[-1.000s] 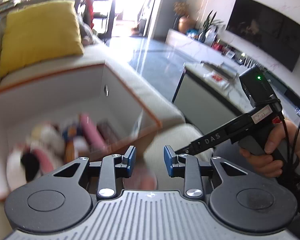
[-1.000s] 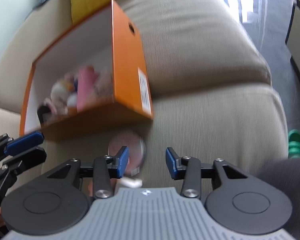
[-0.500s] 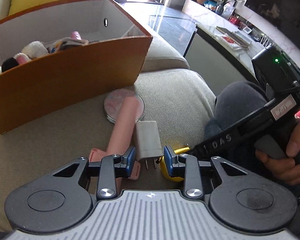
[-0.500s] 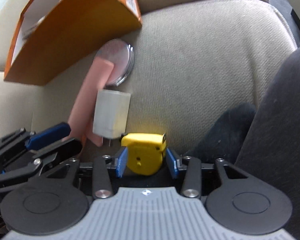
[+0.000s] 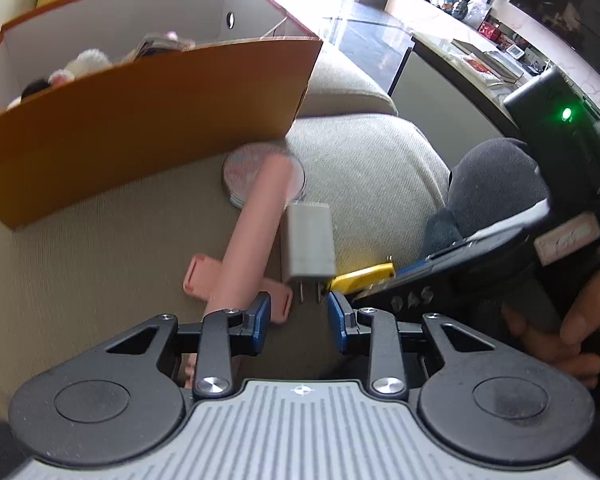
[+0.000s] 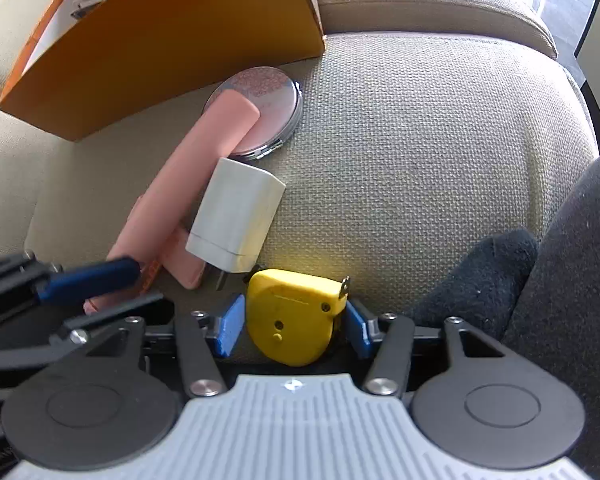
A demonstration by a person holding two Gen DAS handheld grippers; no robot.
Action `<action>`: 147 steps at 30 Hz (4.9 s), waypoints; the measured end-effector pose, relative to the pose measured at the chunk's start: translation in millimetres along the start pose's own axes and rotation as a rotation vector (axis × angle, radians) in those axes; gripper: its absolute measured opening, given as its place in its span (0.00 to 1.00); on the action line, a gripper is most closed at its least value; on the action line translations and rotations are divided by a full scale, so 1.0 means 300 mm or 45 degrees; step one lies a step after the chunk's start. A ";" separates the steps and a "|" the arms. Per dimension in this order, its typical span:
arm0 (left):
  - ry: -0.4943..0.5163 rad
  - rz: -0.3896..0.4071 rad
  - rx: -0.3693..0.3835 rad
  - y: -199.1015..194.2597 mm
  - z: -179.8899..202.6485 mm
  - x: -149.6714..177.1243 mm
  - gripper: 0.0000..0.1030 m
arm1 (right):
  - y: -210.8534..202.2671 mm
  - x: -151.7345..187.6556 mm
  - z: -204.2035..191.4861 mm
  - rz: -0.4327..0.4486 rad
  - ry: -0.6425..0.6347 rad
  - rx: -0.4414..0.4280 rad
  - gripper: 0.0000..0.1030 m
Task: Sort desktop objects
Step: 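Grasp the yellow tape measure with the right gripper while the left grasps the white charger, then lift the tape measure and white charger and carry both toward the shoebox, then lower the tape measure into the shoebox and open the right gripper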
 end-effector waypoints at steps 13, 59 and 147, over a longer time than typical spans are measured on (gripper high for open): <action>-0.059 0.039 -0.021 -0.011 -0.020 0.008 0.35 | -0.073 -0.089 -0.003 0.108 -0.192 0.059 0.54; -0.045 0.027 0.023 0.135 0.003 -0.020 0.41 | 0.040 -0.125 0.145 -0.145 -0.203 -0.211 0.43; -0.009 0.493 -0.114 -0.198 -0.247 -0.616 0.35 | -0.176 -0.849 -0.229 0.247 -0.890 -0.099 0.20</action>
Point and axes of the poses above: each gripper's, at about its wrist camera, not at the fingertips, and y roughly the way its jaws point, z to its right, x to its underside, the point moved 6 cm from there along y, roughly the way its jaws point, and after that the axes turned 12 degrees about z, right-handed, at the moved point
